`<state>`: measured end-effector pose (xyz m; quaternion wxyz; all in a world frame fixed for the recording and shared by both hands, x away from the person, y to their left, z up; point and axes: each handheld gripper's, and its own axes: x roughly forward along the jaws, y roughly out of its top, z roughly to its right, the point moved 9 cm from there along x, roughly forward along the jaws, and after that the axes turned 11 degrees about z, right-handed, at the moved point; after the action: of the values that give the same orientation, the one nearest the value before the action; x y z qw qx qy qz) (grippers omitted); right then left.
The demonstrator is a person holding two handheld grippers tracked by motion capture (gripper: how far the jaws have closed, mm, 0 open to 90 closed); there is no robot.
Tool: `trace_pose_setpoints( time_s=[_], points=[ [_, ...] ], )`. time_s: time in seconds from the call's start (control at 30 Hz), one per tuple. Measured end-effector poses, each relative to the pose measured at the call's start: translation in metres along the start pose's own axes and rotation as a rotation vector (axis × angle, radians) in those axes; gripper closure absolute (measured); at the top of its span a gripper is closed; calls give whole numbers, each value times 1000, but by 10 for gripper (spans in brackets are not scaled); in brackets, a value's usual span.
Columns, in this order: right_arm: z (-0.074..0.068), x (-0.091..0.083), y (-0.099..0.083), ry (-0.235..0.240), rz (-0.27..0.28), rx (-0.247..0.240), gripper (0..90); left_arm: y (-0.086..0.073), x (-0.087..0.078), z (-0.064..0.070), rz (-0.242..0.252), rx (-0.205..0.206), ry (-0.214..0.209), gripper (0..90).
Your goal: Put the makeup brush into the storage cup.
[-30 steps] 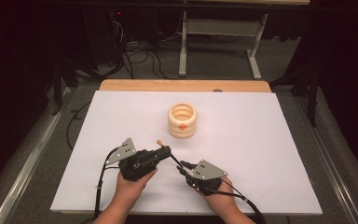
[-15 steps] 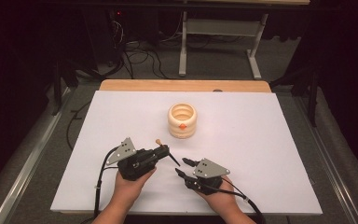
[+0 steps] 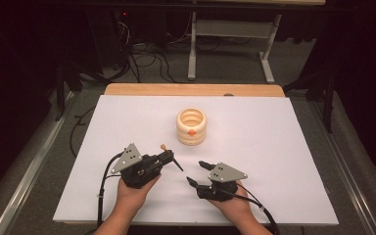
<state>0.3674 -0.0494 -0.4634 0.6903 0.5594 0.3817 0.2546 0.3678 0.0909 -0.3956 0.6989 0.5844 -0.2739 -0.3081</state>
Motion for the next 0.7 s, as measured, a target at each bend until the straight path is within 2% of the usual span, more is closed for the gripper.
trace_pose_setpoints(
  time_s=[0.27, 0.7],
  points=[
    [10, -3, -4, -24, -12, 32, 170, 3, -6, -10, -9, 31, 37, 836],
    [23, -10, -8, -54, -24, 52, 18, 3, -12, -21, -29, 58, 81, 836]
  ],
)
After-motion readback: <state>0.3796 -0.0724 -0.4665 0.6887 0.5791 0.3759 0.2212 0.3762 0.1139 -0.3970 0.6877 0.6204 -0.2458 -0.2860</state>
